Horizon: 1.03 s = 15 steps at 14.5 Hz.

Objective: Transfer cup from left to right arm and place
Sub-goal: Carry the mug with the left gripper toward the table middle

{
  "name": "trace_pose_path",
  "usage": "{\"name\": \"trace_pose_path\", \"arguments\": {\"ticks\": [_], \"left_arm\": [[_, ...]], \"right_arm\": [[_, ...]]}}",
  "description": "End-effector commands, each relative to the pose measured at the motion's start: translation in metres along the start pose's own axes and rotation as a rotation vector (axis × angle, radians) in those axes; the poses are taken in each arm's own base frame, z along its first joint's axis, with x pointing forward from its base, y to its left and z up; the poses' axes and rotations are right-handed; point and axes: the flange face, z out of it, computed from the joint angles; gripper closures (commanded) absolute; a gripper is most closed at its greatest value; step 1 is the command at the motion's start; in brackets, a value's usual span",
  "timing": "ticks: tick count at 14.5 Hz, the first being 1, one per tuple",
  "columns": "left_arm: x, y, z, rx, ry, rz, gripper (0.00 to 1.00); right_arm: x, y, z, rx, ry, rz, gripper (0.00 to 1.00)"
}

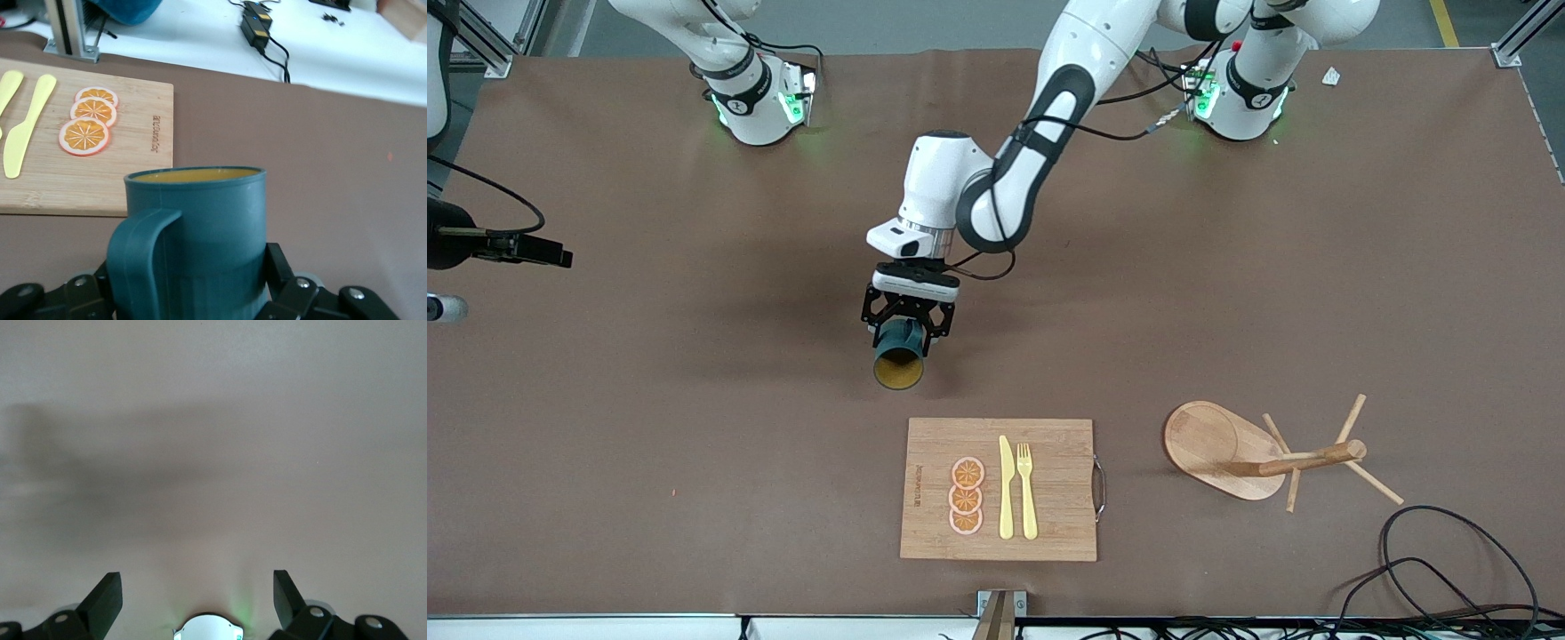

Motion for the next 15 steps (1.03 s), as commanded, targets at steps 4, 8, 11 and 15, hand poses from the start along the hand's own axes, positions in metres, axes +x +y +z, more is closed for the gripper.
{"name": "trace_pose_path", "arguments": {"ticks": [4, 8, 11, 15], "left_arm": [[-0.059, 0.026, 0.000, 0.020, 0.102, 0.181, 0.40], [-0.115, 0.035, -0.001, 0.071, 0.144, 0.230, 0.40], [-0.138, 0.039, -0.004, 0.083, 0.174, 0.267, 0.40], [-0.165, 0.040, -0.008, 0.103, 0.171, 0.302, 0.40]], "right_arm": [[0.034, -0.041, 0.038, -0.001, 0.024, 0.098, 0.00], [0.057, -0.060, 0.092, 0.028, 0.028, 0.156, 0.00], [0.061, -0.066, 0.122, 0.028, 0.044, 0.207, 0.00], [0.053, -0.110, 0.138, 0.009, 0.022, 0.296, 0.00]]}}
